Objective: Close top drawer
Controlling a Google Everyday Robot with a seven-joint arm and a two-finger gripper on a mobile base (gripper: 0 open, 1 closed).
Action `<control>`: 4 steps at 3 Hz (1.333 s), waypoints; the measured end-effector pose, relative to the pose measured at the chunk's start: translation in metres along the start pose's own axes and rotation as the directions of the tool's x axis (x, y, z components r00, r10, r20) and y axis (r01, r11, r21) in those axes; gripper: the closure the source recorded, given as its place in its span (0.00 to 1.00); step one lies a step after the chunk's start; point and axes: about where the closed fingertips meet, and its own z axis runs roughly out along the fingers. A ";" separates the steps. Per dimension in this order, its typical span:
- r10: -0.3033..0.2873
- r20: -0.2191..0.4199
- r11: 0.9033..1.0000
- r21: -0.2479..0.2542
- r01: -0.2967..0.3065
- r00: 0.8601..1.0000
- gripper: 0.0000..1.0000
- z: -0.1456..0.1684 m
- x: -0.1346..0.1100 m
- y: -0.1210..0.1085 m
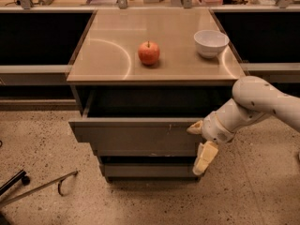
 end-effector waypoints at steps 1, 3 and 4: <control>-0.011 0.014 0.999 0.034 0.011 1.000 0.00 -0.006 -0.008 -0.019; -0.053 0.045 0.994 0.100 0.048 0.998 0.00 -0.019 -0.036 -0.067; -0.053 0.045 0.994 0.100 0.048 0.998 0.00 -0.019 -0.036 -0.067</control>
Offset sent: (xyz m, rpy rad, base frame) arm 0.1313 0.0251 0.0395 0.0614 -0.1900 -0.0356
